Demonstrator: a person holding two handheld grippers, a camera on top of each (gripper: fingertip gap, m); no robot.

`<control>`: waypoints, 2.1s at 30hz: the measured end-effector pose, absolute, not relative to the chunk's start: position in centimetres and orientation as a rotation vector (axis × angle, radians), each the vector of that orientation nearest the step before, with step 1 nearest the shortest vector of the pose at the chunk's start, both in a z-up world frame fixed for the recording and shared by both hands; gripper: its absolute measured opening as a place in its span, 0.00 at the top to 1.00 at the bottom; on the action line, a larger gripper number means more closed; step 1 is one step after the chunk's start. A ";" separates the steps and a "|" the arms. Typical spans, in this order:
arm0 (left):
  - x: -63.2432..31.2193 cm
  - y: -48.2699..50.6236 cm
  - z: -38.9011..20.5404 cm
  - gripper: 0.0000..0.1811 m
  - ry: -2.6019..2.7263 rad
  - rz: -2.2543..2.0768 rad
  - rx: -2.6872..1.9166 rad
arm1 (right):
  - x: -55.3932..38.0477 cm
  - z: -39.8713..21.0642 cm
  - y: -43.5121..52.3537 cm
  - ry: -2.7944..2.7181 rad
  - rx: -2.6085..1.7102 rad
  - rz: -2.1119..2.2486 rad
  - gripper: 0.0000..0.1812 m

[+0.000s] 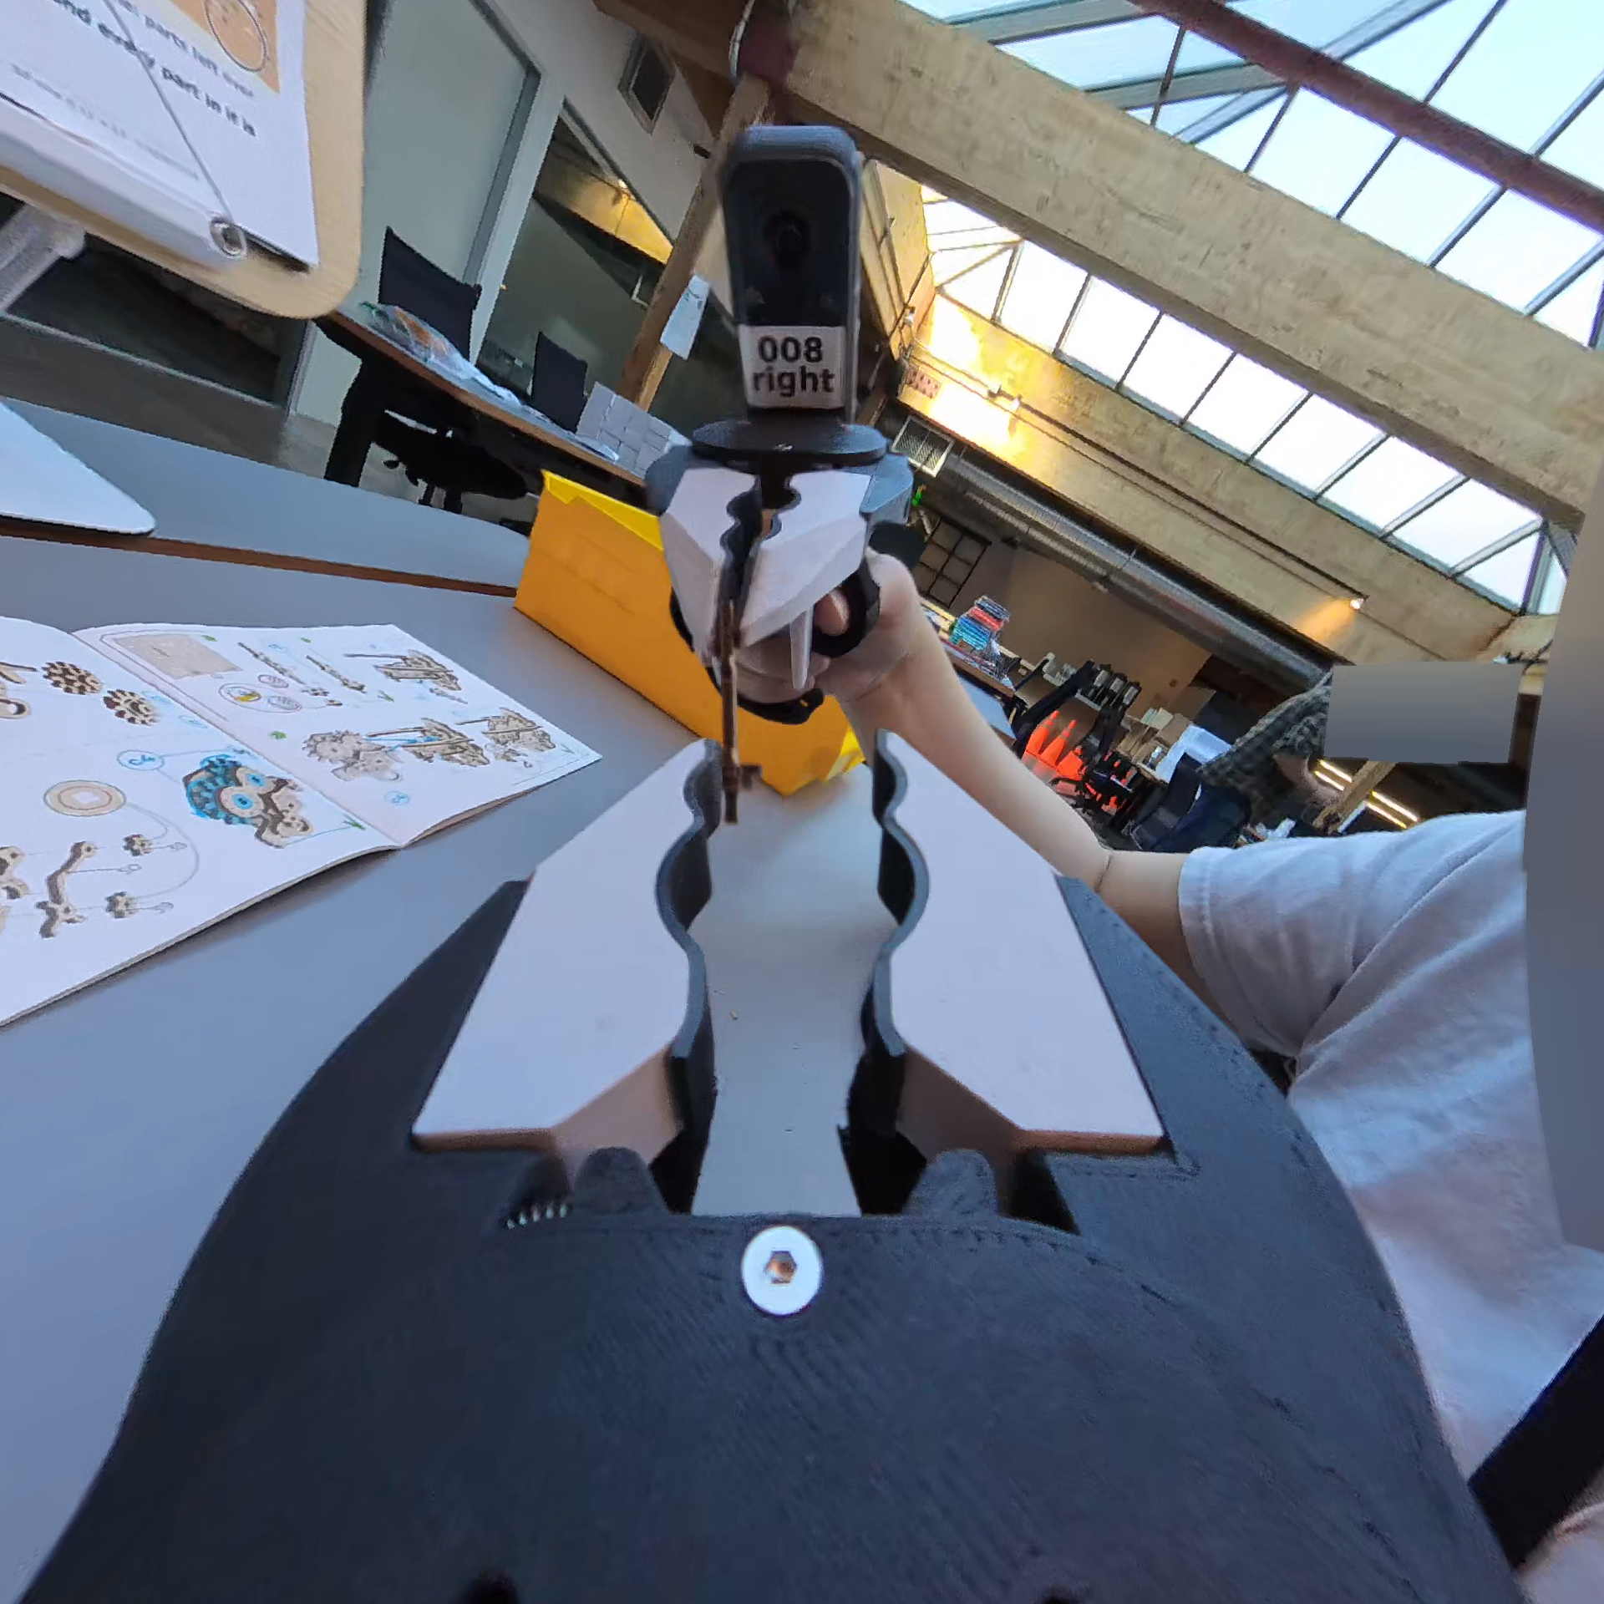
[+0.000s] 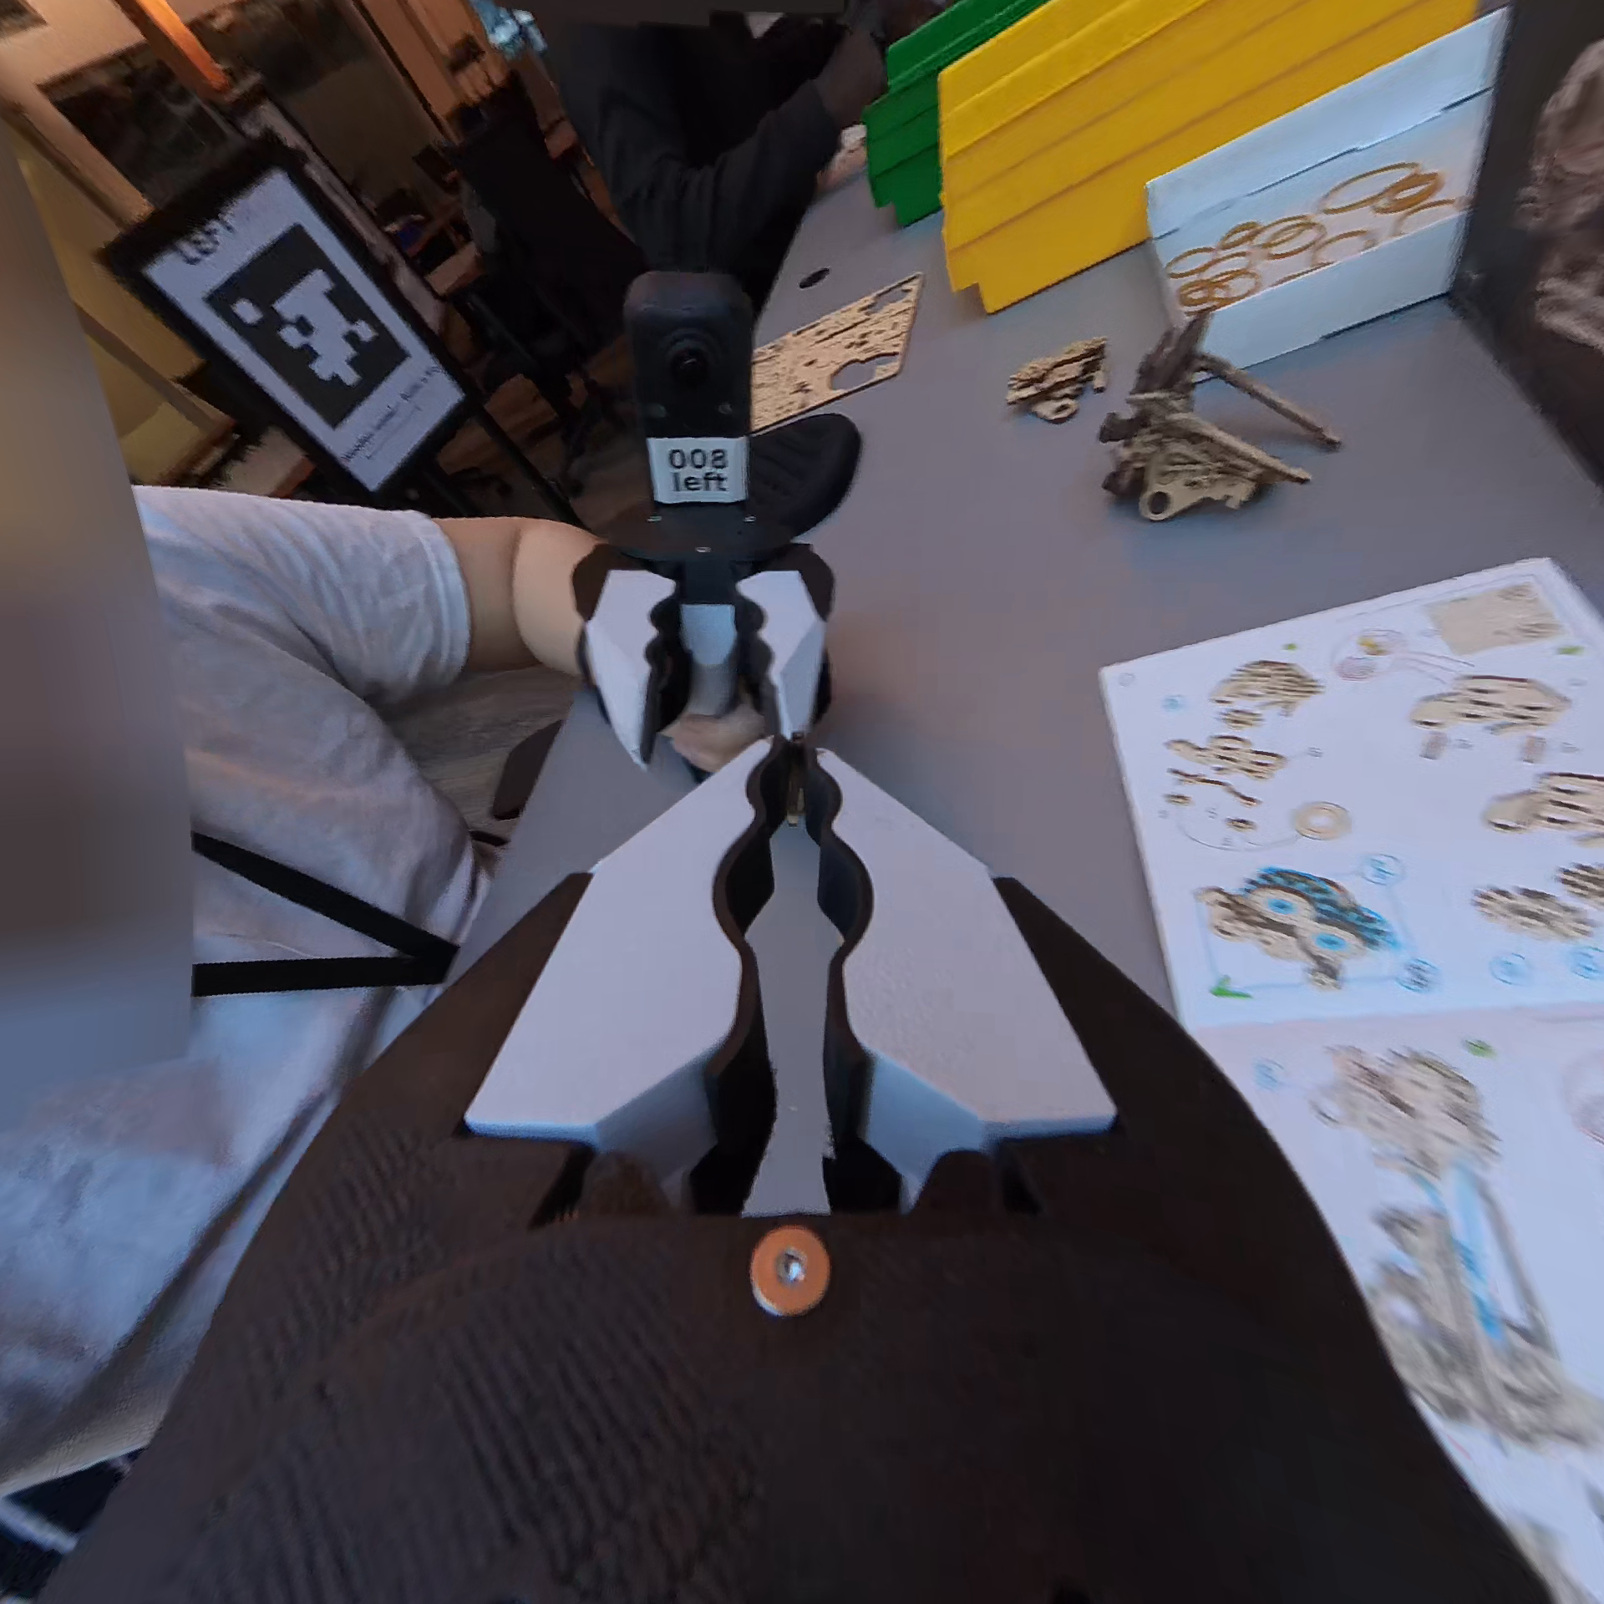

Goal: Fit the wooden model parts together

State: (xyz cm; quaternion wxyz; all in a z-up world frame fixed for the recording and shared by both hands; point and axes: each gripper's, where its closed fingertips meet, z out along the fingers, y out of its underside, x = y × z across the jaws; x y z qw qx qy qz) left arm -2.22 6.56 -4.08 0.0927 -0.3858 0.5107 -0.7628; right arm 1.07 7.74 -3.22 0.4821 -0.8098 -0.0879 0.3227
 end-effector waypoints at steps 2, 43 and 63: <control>-2.1 6.9 -4.4 0.85 1.530 -2.265 -1.177 | 6.6 -3.6 6.9 -0.102 -2.040 0.532 1.00; -4.5 2.8 -5.9 0.94 1.835 -2.520 -1.049 | 12.8 -6.5 1.6 0.110 -2.319 0.469 1.00; -4.8 2.5 -5.8 0.95 1.854 -2.535 -1.018 | 12.3 -5.7 1.0 0.045 -2.287 0.519 1.00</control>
